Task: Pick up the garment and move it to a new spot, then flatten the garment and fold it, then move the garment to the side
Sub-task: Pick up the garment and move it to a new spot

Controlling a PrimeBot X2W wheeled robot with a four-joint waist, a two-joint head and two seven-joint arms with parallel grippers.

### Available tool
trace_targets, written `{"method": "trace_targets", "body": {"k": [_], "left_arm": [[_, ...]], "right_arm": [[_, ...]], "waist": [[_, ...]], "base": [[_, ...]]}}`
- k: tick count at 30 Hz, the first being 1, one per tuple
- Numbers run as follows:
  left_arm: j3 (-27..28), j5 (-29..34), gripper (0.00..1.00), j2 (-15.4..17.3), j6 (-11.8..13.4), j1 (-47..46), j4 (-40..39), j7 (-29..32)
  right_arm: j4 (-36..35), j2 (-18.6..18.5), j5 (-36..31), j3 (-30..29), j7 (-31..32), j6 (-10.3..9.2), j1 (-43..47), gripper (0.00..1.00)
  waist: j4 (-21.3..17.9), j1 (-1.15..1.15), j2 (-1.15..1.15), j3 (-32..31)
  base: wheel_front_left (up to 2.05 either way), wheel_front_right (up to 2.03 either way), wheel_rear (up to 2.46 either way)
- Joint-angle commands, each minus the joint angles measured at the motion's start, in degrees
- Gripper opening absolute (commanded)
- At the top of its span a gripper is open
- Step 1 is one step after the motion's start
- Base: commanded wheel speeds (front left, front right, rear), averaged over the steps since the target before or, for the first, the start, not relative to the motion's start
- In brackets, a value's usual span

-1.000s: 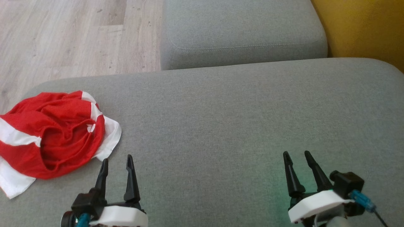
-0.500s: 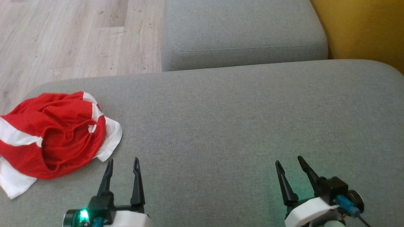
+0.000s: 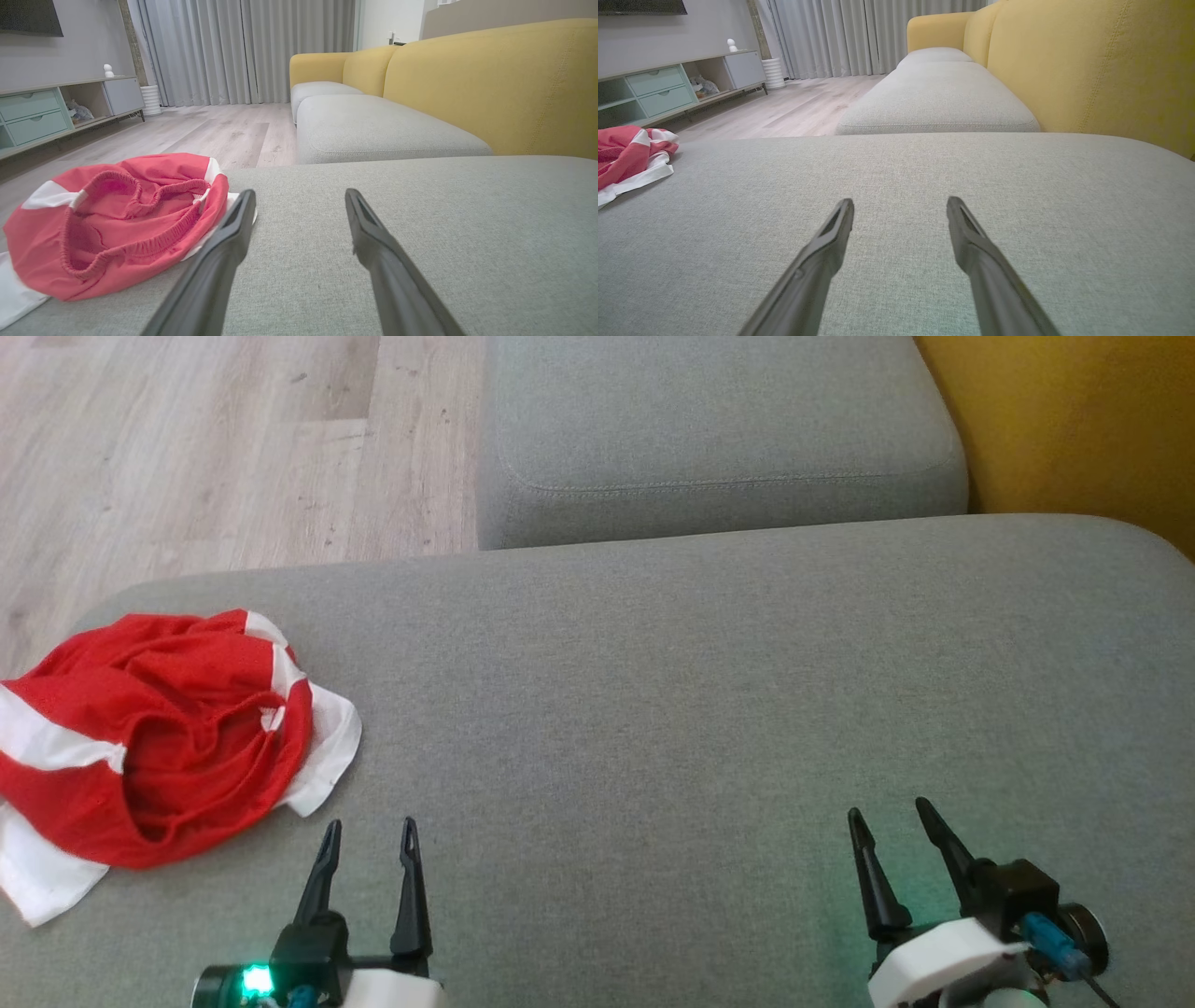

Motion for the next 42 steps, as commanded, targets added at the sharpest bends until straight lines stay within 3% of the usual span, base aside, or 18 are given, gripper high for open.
{"method": "trace_targets", "body": {"k": [1,12,34,42], "left_arm": [[1.6,-0.5,1.00,0.4,0.4,-2.8,-1.3,-0.7],[2.0,-0.3,1.00,0.4,1.5,-3.5,-1.2,-0.7],[4.7,1.4,1.00,0.4,3.4,-3.7,-3.8,-0.7],[5.4,0.9,1.00,0.4,5.2,-3.6,-6.7,-0.7]], "right_arm": [[-1.5,-0.6,0.4,1.0,-0.8,-0.04,-3.3,1.00],[-3.6,-0.6,0.6,0.9,-0.8,-0.04,-2.9,1.00],[-4.8,-0.6,1.4,0.4,-0.8,-0.04,-3.3,1.00],[-4.6,-0.6,-1.3,-0.3,-0.8,-0.04,-4.2,1.00]], "waist": [[0.0,-0.01,0.00,0.0],[1.8,-0.01,0.00,0.3],[26.0,-0.01,0.00,2.4],[29.7,-0.01,0.00,5.2]], "base": [[0.00,0.00,0.00],[0.00,0.00,0.00],[0.00,0.00,0.00],[0.00,0.00,0.00]]}}
